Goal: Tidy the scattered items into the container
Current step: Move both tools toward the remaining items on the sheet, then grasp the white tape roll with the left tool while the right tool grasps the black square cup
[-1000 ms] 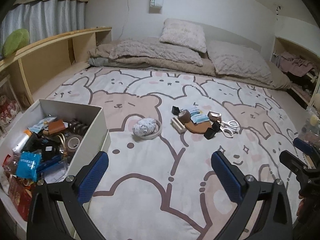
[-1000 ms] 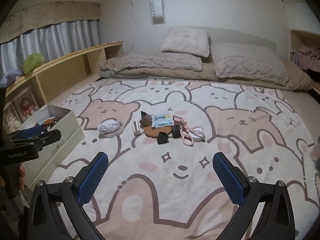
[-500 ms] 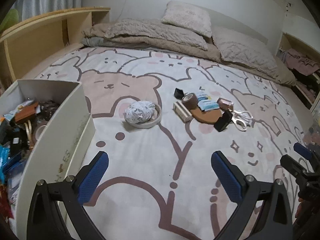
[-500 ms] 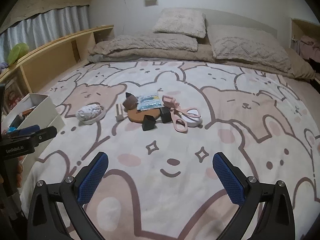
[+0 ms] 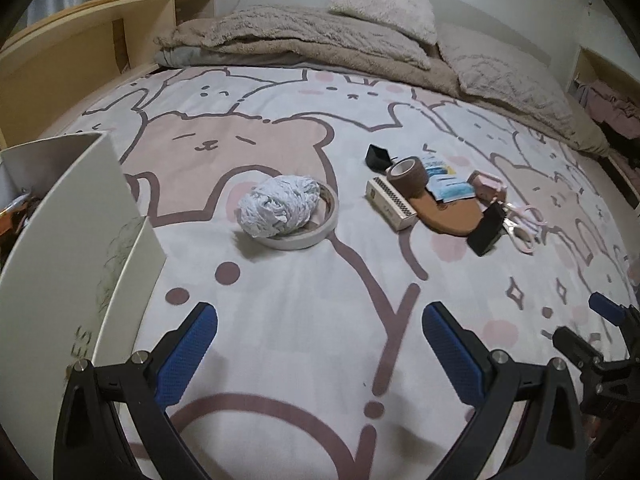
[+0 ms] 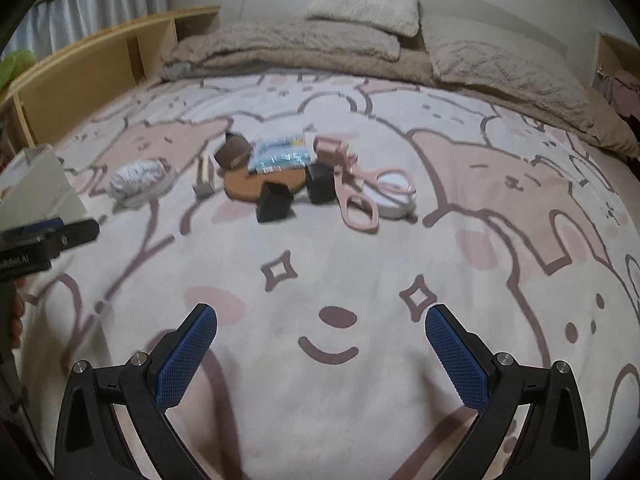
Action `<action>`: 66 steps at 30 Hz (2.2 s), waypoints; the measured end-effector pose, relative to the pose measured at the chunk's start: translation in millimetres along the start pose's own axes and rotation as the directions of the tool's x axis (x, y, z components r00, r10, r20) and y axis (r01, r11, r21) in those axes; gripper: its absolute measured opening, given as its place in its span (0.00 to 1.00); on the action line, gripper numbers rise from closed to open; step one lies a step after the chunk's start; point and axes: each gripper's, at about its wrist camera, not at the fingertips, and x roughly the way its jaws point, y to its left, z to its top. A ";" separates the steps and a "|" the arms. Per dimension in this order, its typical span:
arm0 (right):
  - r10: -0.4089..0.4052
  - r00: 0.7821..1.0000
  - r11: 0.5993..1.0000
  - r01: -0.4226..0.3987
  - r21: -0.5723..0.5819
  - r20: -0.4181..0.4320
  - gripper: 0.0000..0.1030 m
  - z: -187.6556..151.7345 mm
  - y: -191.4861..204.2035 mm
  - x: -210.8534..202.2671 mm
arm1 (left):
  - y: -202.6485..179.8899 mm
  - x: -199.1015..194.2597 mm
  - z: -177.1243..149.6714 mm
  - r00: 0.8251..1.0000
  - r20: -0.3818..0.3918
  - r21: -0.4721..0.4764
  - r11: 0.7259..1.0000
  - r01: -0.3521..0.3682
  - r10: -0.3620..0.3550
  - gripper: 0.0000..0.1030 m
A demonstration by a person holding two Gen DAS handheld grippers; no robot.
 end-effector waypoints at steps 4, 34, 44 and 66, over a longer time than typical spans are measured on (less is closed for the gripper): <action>0.001 0.999 1.000 -0.002 -0.017 -0.047 1.00 -2.4 0.9 18.6 | 0.0 18.1 4.4 1.000 -0.021 0.004 1.000 -0.007 0.007 1.00; 0.057 0.990 0.998 -0.055 0.015 -0.126 1.00 5.2 -8.0 55.4 | 25.4 96.4 37.9 0.997 -0.070 -0.137 0.989 -0.050 0.040 1.00; 0.061 0.992 0.996 -0.067 -0.055 -0.114 0.99 18.5 13.4 55.4 | 24.9 98.5 35.5 0.997 -0.061 -0.140 0.988 -0.057 0.049 1.00; 0.134 0.990 0.990 -0.131 0.057 -0.046 0.38 63.2 25.9 81.2 | 19.3 96.3 44.9 1.000 0.003 -0.137 0.991 -0.006 0.007 0.91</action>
